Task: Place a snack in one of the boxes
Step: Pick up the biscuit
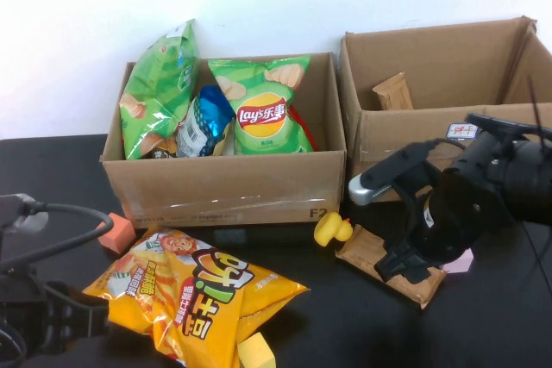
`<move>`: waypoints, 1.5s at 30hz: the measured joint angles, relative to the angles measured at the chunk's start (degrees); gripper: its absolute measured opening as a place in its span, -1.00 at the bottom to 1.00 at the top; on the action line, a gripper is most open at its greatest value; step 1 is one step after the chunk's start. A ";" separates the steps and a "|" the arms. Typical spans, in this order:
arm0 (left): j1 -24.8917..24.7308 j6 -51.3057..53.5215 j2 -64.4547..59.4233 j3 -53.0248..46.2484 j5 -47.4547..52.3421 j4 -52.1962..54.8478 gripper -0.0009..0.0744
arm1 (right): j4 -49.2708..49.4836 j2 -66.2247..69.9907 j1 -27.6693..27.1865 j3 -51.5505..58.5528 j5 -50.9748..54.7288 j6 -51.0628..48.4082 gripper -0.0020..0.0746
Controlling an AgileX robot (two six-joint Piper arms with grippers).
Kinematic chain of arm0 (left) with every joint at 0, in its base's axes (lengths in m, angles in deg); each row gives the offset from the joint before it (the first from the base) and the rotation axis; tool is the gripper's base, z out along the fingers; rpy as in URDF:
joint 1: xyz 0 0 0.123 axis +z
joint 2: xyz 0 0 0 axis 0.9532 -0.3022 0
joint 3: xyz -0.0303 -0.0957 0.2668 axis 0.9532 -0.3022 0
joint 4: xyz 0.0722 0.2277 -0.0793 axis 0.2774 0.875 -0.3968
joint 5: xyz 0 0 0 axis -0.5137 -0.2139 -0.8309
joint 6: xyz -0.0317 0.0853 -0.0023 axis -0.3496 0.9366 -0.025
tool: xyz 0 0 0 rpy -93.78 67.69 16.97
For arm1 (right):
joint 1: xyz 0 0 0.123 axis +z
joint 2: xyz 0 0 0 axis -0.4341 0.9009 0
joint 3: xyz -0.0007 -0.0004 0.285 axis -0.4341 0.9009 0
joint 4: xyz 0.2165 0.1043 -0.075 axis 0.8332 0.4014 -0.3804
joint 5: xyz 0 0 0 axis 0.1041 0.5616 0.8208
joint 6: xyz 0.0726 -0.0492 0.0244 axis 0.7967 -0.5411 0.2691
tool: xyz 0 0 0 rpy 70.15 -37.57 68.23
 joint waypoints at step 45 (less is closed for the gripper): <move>0.00 4.70 0.00 0.00 0.40 -0.61 -0.98 | 16.11 -0.41 -0.82 -1.44 6.01 -18.27 -0.65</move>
